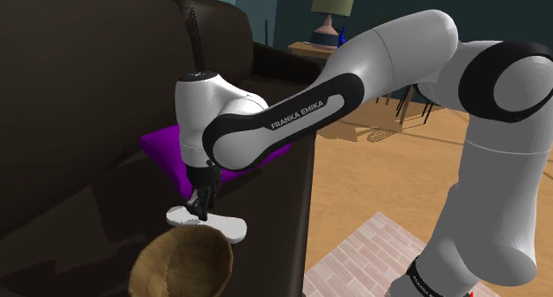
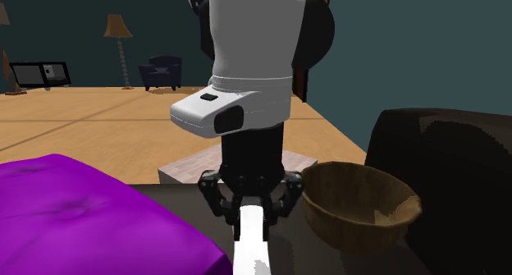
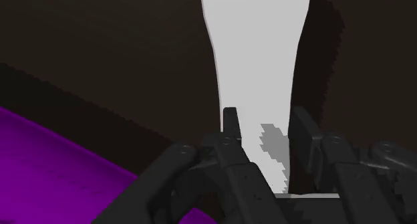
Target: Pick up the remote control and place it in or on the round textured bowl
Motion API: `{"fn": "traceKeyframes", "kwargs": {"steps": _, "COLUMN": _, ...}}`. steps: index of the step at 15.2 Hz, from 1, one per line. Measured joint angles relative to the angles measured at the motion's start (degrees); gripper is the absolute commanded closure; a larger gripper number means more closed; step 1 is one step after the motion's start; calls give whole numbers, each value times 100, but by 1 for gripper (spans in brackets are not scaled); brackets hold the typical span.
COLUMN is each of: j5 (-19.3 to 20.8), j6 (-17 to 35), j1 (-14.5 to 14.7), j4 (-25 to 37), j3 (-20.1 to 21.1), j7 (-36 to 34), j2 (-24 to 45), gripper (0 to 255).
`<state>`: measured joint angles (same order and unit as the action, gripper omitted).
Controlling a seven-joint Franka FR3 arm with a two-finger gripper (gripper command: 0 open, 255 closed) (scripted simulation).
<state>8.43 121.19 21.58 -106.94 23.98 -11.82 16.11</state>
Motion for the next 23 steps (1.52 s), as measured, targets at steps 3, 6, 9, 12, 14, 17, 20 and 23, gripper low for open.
{"fn": "traceKeyframes", "kwargs": {"steps": 3, "j5": -10, "j6": 41, "j1": 72, "j4": 259, "j3": -79, "j7": -458, "j2": 253, "gripper": 0}}
{"fn": "traceKeyframes", "kwargs": {"steps": 6, "j5": 27, "j6": 220, "j1": 88, "j4": 198, "j3": -114, "j7": -563, "j2": 369, "gripper": 0}}
{"fn": "traceKeyframes", "kwargs": {"steps": 9, "j5": 100, "j6": 430, "j1": 120, "j4": 120, "j3": -145, "j7": -631, "j2": 513, "gripper": 0}}
{"fn": "traceKeyframes", "kwargs": {"steps": 12, "j5": 121, "j6": 492, "j1": 125, "j4": 98, "j3": -156, "j7": -642, "j2": 555, "gripper": 0}}
{"fn": "traceKeyframes", "kwargs": {"steps": 14, "j5": 122, "j6": 498, "j1": 125, "j4": 96, "j3": -157, "j7": -642, "j2": 557, "gripper": 0}}
{"fn": "traceKeyframes", "kwargs": {"steps": 17, "j5": 123, "j6": 499, "j1": 125, "j4": 96, "j3": -157, "j7": -643, "j2": 558, "gripper": 255}}
{"fn": "traceKeyframes", "kwargs": {"steps": 20, "j5": 124, "j6": 500, "j1": 125, "j4": 96, "j3": -158, "j7": -643, "j2": 560, "gripper": 255}}
{"fn": "traceKeyframes", "kwargs": {"steps": 23, "j5": 124, "j6": 500, "j1": 126, "j4": 96, "j3": -157, "j7": -643, "j2": 560, "gripper": 255}}
